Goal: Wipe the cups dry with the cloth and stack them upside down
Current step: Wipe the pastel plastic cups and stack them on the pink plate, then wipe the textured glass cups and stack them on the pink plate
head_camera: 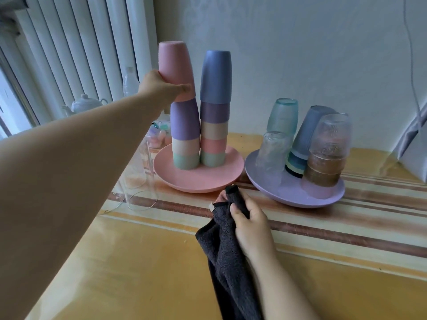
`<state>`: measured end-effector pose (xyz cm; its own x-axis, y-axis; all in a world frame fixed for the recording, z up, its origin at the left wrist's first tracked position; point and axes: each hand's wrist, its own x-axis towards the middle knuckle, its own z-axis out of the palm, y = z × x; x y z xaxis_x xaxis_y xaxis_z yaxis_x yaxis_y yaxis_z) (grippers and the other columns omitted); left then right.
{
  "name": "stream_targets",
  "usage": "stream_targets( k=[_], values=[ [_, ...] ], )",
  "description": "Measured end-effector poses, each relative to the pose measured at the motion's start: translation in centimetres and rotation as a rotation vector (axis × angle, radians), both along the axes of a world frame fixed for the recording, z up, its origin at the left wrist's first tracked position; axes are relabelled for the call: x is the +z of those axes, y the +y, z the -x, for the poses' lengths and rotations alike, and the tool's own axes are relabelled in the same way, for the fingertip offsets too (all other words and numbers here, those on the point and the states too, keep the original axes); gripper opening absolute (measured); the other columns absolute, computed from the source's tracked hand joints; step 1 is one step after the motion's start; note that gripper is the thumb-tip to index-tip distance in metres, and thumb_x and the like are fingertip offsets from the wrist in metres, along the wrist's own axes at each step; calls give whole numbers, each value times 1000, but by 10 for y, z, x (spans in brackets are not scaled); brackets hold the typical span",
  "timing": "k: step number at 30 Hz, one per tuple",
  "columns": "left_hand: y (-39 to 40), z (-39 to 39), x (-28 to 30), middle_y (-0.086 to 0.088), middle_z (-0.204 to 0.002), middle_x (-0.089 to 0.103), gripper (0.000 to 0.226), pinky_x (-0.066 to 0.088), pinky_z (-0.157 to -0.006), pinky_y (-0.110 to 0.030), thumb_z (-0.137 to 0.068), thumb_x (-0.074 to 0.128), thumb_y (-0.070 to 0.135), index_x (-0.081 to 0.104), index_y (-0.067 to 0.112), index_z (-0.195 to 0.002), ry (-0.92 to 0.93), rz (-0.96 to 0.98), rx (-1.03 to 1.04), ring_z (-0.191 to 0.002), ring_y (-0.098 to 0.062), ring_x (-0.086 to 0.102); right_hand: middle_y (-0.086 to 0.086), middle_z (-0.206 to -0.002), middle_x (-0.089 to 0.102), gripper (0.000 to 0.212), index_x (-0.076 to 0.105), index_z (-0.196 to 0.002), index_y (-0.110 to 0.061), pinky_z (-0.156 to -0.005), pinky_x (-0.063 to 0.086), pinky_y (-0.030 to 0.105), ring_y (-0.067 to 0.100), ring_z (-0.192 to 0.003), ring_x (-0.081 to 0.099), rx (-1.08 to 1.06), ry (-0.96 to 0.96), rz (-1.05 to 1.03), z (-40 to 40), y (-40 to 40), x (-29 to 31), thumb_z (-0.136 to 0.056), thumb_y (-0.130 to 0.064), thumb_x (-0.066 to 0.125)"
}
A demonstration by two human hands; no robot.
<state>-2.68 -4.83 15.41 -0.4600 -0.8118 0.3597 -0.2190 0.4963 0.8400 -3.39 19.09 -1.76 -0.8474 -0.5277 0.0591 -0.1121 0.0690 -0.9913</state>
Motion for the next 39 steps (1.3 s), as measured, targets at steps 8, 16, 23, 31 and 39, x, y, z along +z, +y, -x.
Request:
stream_targets(
  k=[8, 16, 23, 31, 39],
  values=[
    [2, 8, -10, -4, -85, 49, 57, 39, -60, -30, -79, 77, 36, 56, 4, -121, -283, -65, 1, -77, -24, 48, -7, -120, 64, 35, 57, -126, -22, -104, 40, 31, 12, -114, 57, 7, -35, -5, -1, 1, 1, -94, -8, 51],
    [3, 12, -24, -13, -129, 51, 77, 45, -85, -36, -74, 80, 37, 40, 6, -131, -313, -55, 93, -115, -31, 54, -6, -121, 63, 36, 56, -127, -21, -104, 40, 29, 12, -114, 57, 1, -55, -14, -2, 1, 3, -94, -9, 52],
    [61, 0, -64, -22, -120, 46, 37, 33, -87, -35, -82, 57, 11, 48, -1, -116, -48, 539, 70, -110, -36, 47, -4, -114, 67, 32, 59, -122, -24, -99, 45, 36, 18, -108, 61, -43, -108, -23, -4, 0, 3, -94, -13, 52],
    [123, 22, -116, -4, -115, 58, 41, 36, -77, -20, -86, 66, 21, 51, 6, -120, -249, 306, -417, -97, -18, 54, -3, -118, 58, 33, 54, -127, -18, -80, 32, 12, 14, -106, 52, -433, -96, 130, 15, 22, 19, -95, -10, 48],
    [143, 106, -122, -7, -130, 53, 87, 44, -93, -32, -71, 82, 45, 38, 5, -135, -432, -52, -394, -120, -25, 51, -3, -122, 58, 35, 51, -129, -22, -84, 34, 19, 15, -106, 52, -531, -214, 182, 17, 21, 14, -96, -12, 47]
  ],
)
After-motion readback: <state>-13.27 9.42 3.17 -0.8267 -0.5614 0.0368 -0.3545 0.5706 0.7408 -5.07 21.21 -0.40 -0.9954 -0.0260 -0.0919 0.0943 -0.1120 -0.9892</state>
